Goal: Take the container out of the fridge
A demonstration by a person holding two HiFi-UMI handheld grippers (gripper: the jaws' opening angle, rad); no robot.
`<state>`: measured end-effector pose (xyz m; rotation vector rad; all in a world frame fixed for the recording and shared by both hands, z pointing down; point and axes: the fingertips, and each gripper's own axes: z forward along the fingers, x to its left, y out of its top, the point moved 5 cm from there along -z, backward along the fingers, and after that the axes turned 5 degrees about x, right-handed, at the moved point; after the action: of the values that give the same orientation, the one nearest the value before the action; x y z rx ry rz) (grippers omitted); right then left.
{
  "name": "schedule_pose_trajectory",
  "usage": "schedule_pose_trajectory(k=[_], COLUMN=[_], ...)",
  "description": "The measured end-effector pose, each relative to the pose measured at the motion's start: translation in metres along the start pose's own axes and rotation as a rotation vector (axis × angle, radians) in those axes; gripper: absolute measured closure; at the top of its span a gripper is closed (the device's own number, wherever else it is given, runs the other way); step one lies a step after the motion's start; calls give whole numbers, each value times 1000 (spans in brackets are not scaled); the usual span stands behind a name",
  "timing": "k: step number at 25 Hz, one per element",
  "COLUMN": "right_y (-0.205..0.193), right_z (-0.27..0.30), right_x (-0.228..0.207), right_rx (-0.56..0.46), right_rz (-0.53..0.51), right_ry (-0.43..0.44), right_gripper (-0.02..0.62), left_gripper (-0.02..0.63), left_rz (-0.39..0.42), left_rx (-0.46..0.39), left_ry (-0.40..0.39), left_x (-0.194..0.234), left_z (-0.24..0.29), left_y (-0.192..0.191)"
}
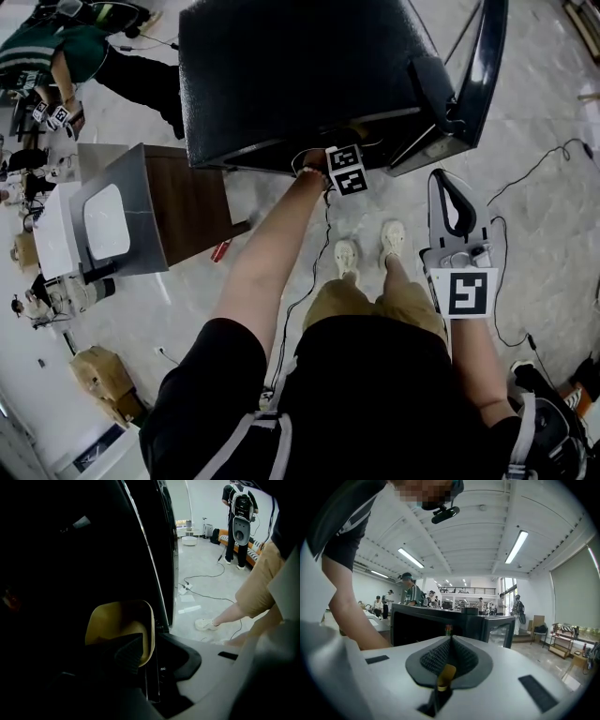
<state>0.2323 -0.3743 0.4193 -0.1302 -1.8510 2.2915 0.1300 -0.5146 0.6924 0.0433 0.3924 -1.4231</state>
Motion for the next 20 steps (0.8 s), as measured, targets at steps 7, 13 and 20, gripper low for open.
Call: schedule_pose_trajectory(k=[7, 13, 20], right_y=[-10, -10, -2], right_z=[0, 1, 6], right_x=[-8, -12, -7], right_rx=[17, 23, 12], right_rz=[21, 15, 16], right_ry=[-21, -21, -7], right_gripper=[558, 558, 558], left_gripper=[519, 580, 581], left_rz=[-2, 33, 9], left_rx=[31, 40, 7], left_ry=[-10, -16, -67], left_x=[1, -3, -9], left_z=[20, 22, 7], left_y=[-3, -2, -3])
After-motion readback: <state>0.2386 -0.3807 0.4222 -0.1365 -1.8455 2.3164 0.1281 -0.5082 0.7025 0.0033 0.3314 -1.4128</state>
